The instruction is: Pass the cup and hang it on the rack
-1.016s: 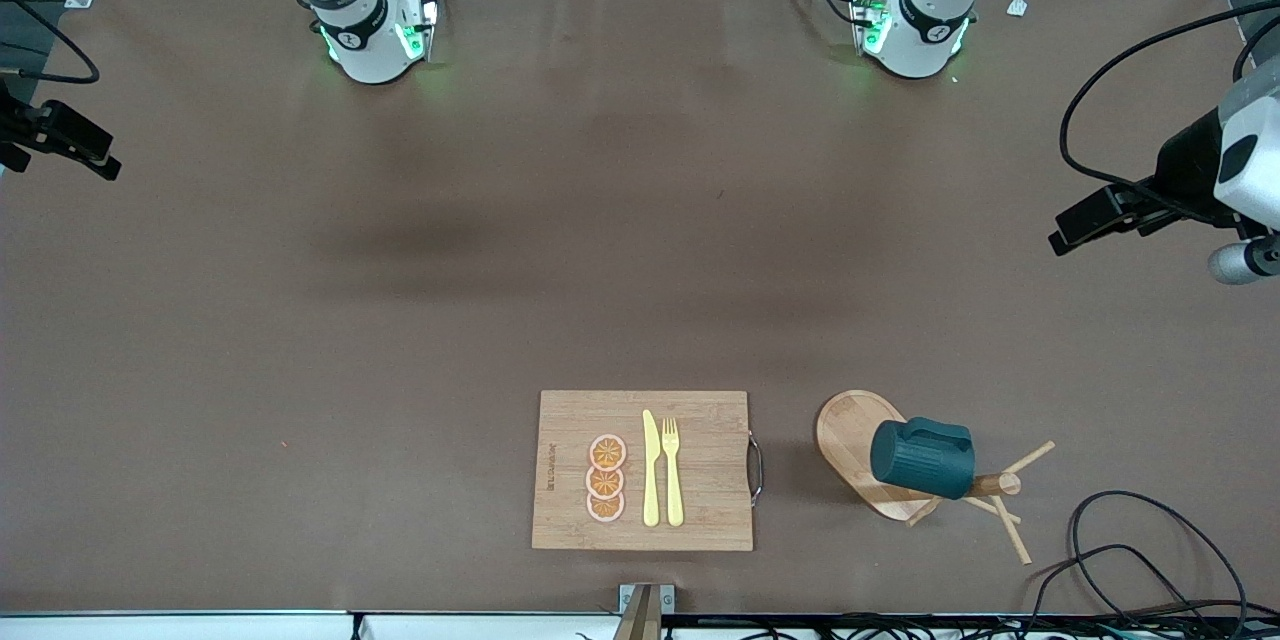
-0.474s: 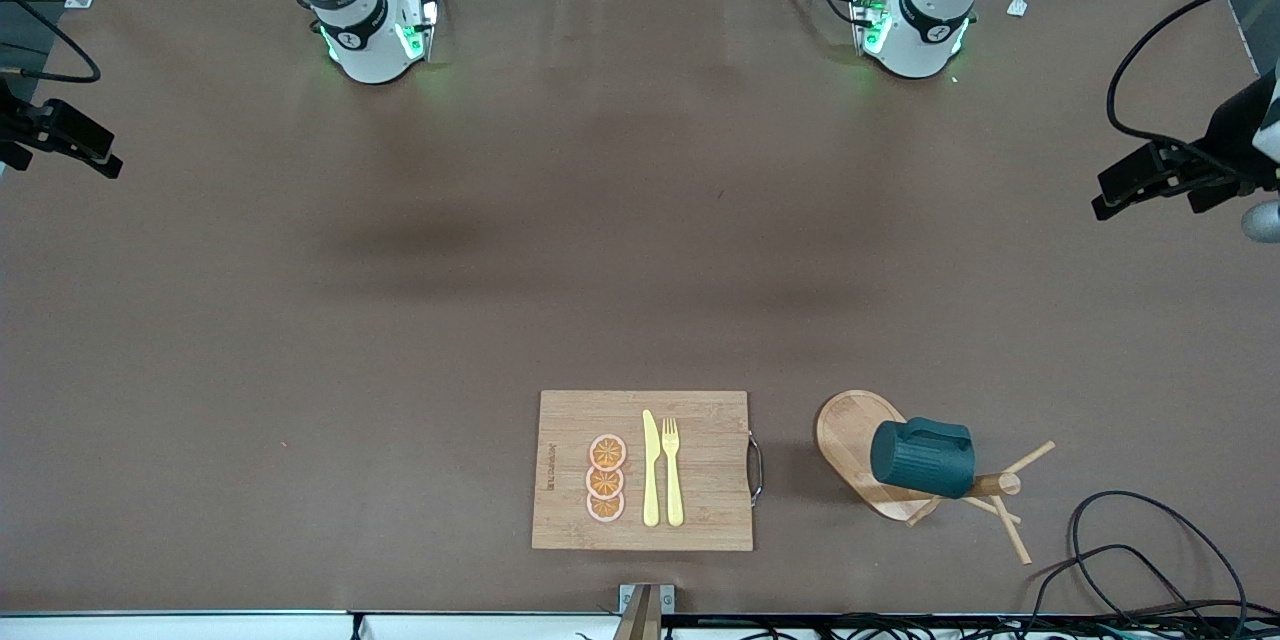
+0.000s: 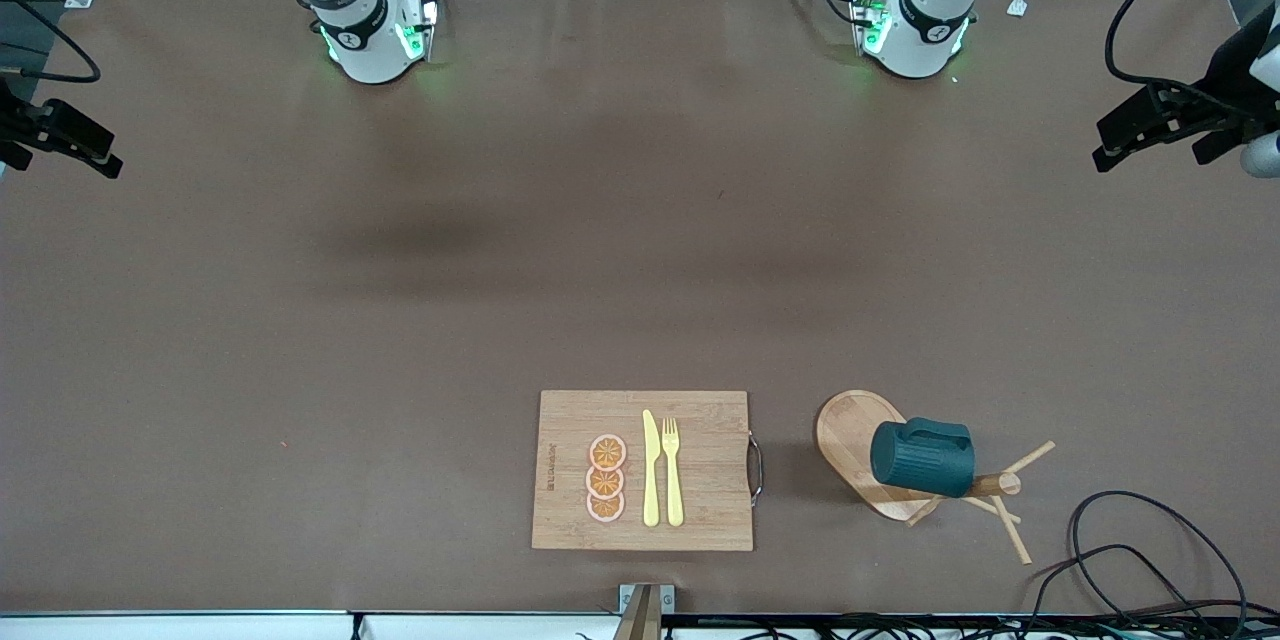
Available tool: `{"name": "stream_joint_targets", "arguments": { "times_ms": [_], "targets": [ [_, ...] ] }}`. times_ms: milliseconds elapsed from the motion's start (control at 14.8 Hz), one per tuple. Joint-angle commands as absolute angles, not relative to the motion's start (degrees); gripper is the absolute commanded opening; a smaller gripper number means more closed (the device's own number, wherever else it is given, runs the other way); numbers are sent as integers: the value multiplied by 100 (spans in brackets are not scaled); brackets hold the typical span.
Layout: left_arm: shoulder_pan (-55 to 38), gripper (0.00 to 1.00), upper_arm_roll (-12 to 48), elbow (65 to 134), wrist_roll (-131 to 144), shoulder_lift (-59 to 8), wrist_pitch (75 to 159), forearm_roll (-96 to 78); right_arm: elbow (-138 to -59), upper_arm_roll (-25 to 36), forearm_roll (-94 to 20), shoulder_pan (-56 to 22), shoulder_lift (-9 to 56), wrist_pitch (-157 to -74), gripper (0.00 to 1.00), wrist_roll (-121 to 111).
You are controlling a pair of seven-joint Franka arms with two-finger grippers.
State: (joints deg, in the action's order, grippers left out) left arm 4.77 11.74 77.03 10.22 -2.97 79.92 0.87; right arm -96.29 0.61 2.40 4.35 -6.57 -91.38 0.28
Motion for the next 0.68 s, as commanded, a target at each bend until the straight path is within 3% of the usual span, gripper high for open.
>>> {"name": "stream_joint_targets", "arguments": {
  "times_ms": [0,203,610],
  "targets": [
    [133,100,704,8278,896,157,8033,-113,-9519,70,211,422,-606,-9053,100,-26],
    [-131,100,686,8805,966,482,8147,-123,-9519,70,211,422,-606,-9053,100,-26],
    [-70,100,677,9088,801,642,8183,-123,-9527,79,185,439,-606,-9009,100,-18]
  ]
}}
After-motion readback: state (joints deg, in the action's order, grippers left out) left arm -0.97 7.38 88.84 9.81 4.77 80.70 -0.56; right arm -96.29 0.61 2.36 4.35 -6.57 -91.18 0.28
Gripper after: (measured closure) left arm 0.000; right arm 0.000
